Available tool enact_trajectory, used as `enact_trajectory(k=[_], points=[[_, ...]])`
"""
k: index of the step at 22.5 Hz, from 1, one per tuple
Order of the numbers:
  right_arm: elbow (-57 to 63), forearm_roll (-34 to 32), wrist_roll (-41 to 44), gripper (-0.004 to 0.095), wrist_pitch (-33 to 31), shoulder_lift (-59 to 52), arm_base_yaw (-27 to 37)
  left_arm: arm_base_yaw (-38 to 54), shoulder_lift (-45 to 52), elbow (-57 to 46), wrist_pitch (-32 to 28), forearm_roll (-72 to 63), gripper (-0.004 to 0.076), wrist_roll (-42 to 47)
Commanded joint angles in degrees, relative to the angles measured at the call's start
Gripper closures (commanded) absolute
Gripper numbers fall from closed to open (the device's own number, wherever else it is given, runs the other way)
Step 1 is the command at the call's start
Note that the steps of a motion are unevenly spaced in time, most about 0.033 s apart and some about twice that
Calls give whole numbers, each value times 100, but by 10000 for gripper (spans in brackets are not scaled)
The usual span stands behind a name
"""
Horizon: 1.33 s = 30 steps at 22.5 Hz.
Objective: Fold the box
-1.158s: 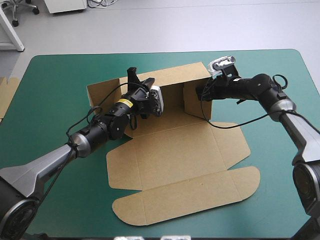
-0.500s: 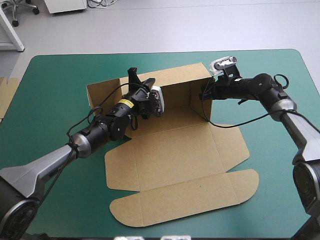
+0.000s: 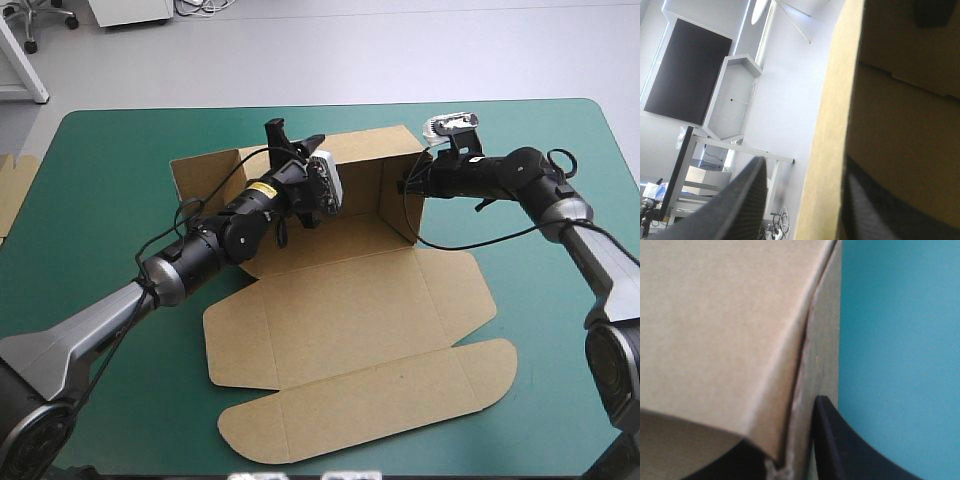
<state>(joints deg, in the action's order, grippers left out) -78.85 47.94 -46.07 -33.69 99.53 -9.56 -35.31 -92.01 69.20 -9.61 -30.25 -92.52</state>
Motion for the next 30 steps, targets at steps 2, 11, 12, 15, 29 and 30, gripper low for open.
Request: enact_trajectory(k=[2, 11, 12, 15, 29, 30], points=[[-190, 276, 213, 797, -41, -201, -32, -247, 402, 293, -301, -169, 290, 89], [-202, 276, 260, 917, 13, -124, -32, -1188, 825, 487, -202, -248, 297, 64], [-202, 276, 260, 921, 30, -124, -32, -1221, 849, 668, -167, -533, 297, 64], [-202, 276, 296, 921, 71, -124, -32, -1196, 886, 1174, -119, -1453, 297, 39], [-1788, -2211, 2871, 921, -920, 69, -32, 626, 1066, 2081, -1406, -6358, 381, -2931], [-1801, -2211, 2898, 921, -920, 69, -32, 686, 1054, 2081, -1337, -6429, 387, -2931]])
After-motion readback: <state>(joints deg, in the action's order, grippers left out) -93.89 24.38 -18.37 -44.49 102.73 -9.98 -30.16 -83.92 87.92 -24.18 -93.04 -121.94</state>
